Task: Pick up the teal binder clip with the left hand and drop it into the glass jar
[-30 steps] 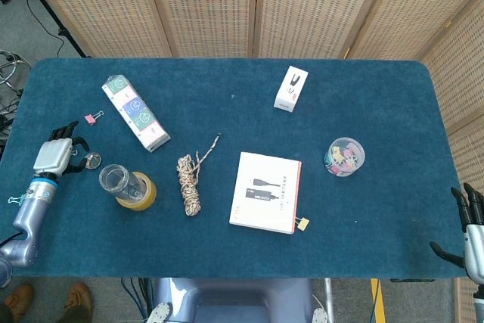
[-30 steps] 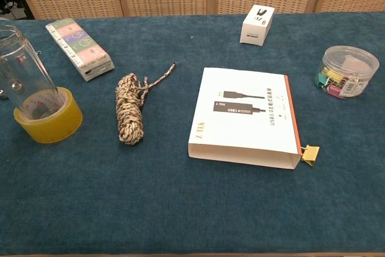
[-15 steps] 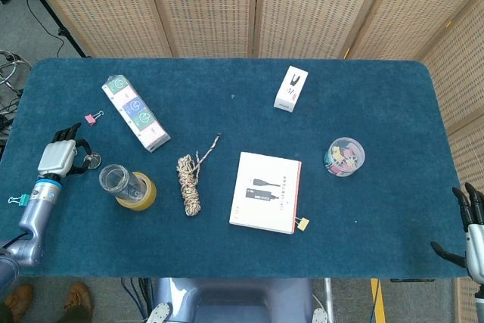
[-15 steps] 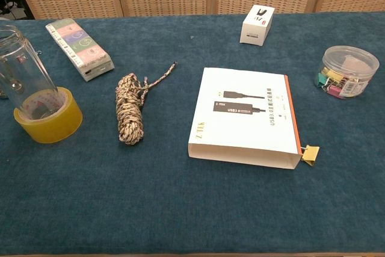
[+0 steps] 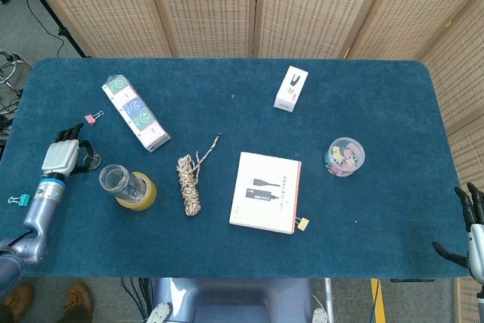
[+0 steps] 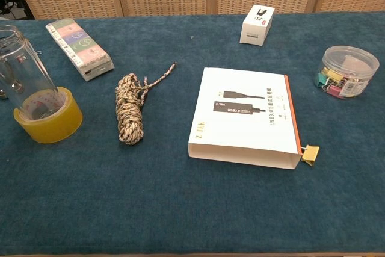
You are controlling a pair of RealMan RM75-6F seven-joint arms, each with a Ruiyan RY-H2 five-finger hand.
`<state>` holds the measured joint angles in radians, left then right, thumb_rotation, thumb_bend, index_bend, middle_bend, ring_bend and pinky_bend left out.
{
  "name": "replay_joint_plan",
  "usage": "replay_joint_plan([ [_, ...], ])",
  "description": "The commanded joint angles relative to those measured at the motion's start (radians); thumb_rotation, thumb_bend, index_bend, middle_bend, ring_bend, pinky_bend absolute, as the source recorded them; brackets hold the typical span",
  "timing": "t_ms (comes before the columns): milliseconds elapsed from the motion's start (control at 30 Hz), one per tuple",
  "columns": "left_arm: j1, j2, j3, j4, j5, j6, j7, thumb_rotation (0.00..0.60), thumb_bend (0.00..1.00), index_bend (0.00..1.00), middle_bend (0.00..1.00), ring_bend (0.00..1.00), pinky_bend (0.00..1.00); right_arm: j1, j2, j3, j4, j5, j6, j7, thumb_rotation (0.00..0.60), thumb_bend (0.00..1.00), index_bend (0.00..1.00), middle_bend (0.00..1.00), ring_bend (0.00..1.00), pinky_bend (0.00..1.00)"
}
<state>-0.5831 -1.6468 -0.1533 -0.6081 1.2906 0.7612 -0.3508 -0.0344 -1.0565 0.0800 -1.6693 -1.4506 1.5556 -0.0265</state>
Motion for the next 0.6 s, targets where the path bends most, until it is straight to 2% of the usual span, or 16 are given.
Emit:
replay_joint_plan([
  [33, 0.002, 0.001, -0.001, -0.002, 0.000, 0.005, -0.001, 0.600, 0.46, 0.58, 0.00, 0.00, 0.00, 0.000, 0.000, -0.001, 0.000, -0.001, -0.001, 0.002, 0.600, 0.00, 0.00, 0.00, 0.00, 0.00],
  [333, 0.015, 0.041, -0.001, -0.055, 0.012, 0.051, 0.000, 0.600, 0.49, 0.60, 0.00, 0.00, 0.00, 0.002, 0.000, -0.003, -0.003, -0.003, -0.005, 0.006, 0.600, 0.00, 0.00, 0.00, 0.00, 0.00],
  [600, 0.053, 0.168, -0.014, -0.241, 0.039, 0.186, 0.003, 0.600, 0.49, 0.61, 0.00, 0.00, 0.00, 0.001, 0.002, -0.006, -0.008, -0.010, -0.001, 0.006, 0.600, 0.00, 0.00, 0.00, 0.00, 0.00],
])
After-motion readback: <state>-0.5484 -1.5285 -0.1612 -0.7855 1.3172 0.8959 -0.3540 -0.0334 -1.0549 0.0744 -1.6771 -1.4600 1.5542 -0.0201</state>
